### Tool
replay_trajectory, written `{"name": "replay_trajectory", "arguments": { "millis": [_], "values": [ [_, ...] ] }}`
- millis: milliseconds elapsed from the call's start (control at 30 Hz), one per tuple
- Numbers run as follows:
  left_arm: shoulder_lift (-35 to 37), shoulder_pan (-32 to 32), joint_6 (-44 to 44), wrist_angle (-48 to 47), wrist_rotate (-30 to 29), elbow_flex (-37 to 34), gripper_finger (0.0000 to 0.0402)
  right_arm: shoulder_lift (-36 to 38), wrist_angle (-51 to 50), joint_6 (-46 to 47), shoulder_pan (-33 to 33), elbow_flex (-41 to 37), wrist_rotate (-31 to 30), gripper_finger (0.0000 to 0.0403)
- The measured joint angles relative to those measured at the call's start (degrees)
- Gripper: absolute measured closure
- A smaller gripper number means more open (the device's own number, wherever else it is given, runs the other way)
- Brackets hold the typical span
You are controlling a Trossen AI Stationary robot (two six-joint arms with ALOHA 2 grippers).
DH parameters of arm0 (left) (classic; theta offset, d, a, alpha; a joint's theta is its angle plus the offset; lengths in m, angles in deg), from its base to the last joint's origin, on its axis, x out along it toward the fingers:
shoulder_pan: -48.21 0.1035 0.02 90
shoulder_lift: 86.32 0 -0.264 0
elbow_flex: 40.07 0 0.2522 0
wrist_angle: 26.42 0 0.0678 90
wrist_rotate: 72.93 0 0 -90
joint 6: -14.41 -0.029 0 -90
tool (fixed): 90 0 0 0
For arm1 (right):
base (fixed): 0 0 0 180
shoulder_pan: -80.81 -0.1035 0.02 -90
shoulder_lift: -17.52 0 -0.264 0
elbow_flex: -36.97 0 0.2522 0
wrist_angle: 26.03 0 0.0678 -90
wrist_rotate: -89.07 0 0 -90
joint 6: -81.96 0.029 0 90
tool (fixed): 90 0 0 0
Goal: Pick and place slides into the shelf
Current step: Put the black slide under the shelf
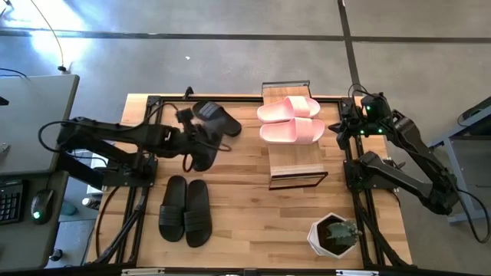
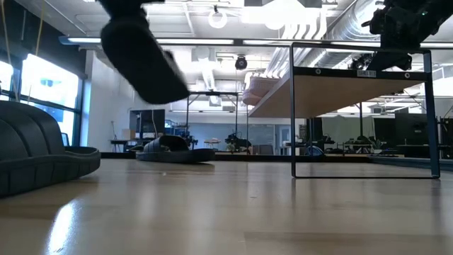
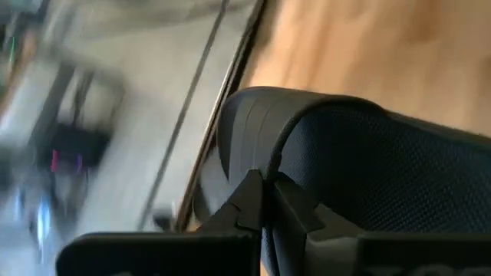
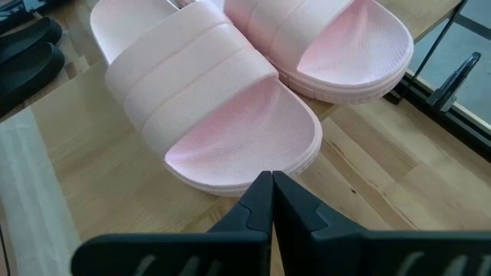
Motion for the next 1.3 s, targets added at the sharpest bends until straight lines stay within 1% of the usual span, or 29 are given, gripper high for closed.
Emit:
{"name": "replay_trajectory", "arguments": {
  "millis": [67,200,233,267,333,433,600,633,733,900,1033,1233,1300],
  "values": [
    [0.7,-0.2,-7.1,5.1,5.1,0.0,0.0401,0.0,0.0,0.0,0.0,0.0,0.0,0.0402],
    [1.3,-0.1,-15.6,12.1,20.8,0.0,0.0401,0.0,0.0,0.0,0.0,0.0,0.0,0.0402],
    [1.3,-0.1,-18.0,12.5,23.4,0.0,0.0401,0.0,0.0,0.0,0.0,0.0,0.0,0.0402],
    [1.3,-0.2,-20.5,12.4,24.9,0.0,0.0401,0.0,0.0,0.0,0.0,0.0,0.0,0.0402],
    [0.4,-0.3,-24.9,11.2,25.2,0.0,0.0401,0.0,0.0,0.0,0.0,0.0,0.0,0.0402],
    [-1.8,-0.1,-31.4,7.0,24.6,0.0,0.0401,0.0,0.0,0.0,0.0,0.0,0.0,0.0402],
    [-7.2,-0.1,-39.7,7.2,19.7,0.0,0.0401,0.0,0.0,0.0,0.0,0.0,0.0,0.0402],
    [-8.5,0.3,-40.8,8.4,18.8,0.0,0.0401,0.0,0.0,0.0,0.0,0.0,0.0,0.0402],
    [-12.5,1.7,-44.4,12.9,18.7,0.0,0.0401,0.0,0.0,0.0,0.0,0.0,0.0,0.0402],
    [-20.0,2.9,-53.2,19.9,18.2,0.0,0.0401,0.0,0.0,0.0,0.0,0.0,0.0,0.0402],
    [-24.6,4.1,-57.5,24.4,17.4,0.0,0.0401,0.0,0.0,0.0,0.0,0.0,0.0,0.0402],
    [-28.4,6.5,-62.3,32.2,16.4,0.0,0.0401,0.0,0.0,0.0,0.0,0.0,0.0,0.0402],
    [-29.1,7.3,-63.3,33.1,16.7,0.0,0.0401,0.0,0.0,0.0,0.0,0.0,0.0,0.0402]
  ]
}}
